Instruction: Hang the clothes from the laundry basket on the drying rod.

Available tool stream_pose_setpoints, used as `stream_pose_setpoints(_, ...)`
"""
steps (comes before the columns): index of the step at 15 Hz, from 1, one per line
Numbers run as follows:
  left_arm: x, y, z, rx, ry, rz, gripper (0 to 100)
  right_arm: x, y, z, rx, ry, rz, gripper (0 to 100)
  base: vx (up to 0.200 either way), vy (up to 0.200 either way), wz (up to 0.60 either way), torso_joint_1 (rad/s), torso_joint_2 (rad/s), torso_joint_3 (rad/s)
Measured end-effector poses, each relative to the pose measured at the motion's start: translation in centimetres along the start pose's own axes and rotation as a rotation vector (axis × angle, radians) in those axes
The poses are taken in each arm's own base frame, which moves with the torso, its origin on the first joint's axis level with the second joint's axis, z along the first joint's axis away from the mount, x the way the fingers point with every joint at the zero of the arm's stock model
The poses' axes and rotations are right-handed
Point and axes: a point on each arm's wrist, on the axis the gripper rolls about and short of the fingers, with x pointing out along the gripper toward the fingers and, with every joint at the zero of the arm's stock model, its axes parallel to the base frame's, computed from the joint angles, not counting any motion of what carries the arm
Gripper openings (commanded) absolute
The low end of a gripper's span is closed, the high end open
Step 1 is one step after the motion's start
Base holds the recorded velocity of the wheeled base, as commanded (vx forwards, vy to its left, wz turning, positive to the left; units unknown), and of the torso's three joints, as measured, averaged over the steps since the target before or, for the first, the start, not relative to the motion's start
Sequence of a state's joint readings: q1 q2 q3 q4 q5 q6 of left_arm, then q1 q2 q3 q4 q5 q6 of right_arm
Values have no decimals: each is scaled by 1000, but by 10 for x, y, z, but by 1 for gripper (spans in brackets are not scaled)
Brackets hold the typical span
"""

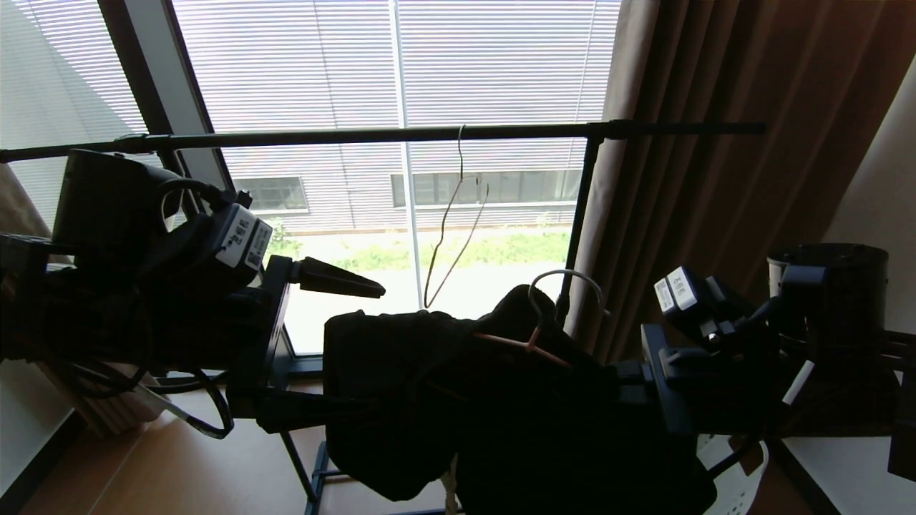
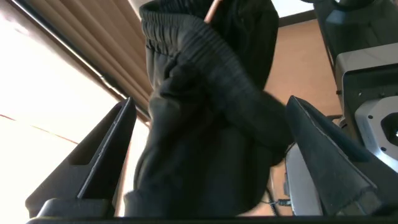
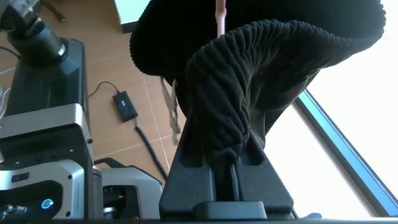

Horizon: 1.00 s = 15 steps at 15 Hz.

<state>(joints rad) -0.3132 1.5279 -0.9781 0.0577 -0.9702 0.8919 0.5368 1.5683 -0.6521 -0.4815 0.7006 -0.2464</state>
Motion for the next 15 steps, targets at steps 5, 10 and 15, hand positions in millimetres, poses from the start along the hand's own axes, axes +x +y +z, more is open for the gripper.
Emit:
stream_pose_setpoints(5, 12, 5, -15, -35, -9, -40, 100, 7, 9, 4, -20, -3, 44, 0, 0, 0, 0, 0, 0, 0)
stream_pose_setpoints(10, 16, 6, -15, -43, -9, -52, 100, 15, 19, 7, -36, -1, 92, 0, 0, 0, 0, 0, 0, 0)
stream_pose_setpoints(15, 23, 2, -17, -76, -2, -79, 100, 18, 25, 13, -58, -16, 116, 0, 0, 0, 0, 0, 0, 0)
